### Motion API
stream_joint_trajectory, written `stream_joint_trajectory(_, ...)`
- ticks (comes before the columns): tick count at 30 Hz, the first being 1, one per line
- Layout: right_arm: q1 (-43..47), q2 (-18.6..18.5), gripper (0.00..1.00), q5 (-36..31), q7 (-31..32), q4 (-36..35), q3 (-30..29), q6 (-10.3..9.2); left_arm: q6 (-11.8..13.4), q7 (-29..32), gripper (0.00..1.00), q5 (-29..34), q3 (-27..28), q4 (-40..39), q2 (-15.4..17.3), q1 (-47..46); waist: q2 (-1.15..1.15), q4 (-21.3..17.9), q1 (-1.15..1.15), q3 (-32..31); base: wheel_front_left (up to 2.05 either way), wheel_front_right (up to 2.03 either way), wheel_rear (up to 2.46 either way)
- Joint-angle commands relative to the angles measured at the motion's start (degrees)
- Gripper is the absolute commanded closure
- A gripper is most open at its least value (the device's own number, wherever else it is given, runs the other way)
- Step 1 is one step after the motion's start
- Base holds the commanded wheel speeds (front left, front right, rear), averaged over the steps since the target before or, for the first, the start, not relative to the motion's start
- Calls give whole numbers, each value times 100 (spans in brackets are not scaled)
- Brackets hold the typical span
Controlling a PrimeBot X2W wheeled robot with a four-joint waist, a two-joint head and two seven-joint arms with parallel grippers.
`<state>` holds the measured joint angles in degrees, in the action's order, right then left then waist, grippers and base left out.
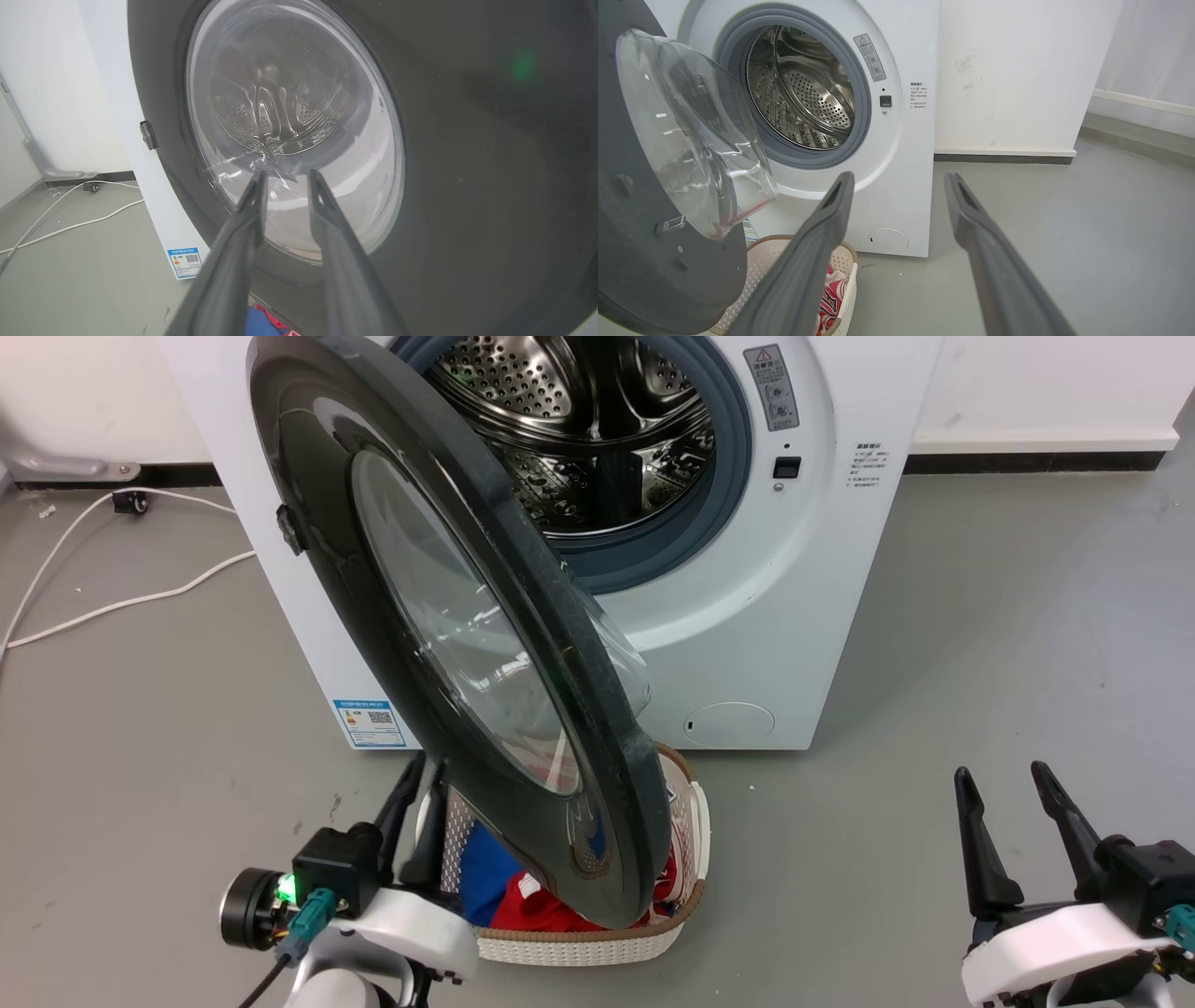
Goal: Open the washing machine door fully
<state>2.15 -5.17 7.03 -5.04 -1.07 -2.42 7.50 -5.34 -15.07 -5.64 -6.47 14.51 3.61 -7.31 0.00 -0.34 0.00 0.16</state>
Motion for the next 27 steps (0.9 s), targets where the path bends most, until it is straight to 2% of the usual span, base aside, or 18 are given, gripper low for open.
stream_joint_trajectory(1,-12,37,0,-36,-5,-33,7,-1,-11,-14,100,-3,33,-77,46,-68,0,5,0,3,0,0,0)
stream_joint_trajectory(7,-26,67,0,-53,-26,-71,-11,-1,9,-14,100,-55,109,-651,27,-132,0,15,0,7,0,0,0)
stream_joint_trajectory(18,-65,126,0,-63,-42,-127,-76,-1,144,-14,100,34,84,-2422,-22,-509,0,48,0,25,0,0,0)
stream_joint_trajectory(22,-42,142,0,-35,-52,-133,-110,-1,199,-13,100,101,-29,-2981,-36,-759,0,60,0,15,0,0,0)
stream_joint_trajectory(27,21,166,0,-33,-51,-141,-154,-1,121,-8,100,77,-514,-3498,-52,-1157,0,82,0,-12,0,0,0)
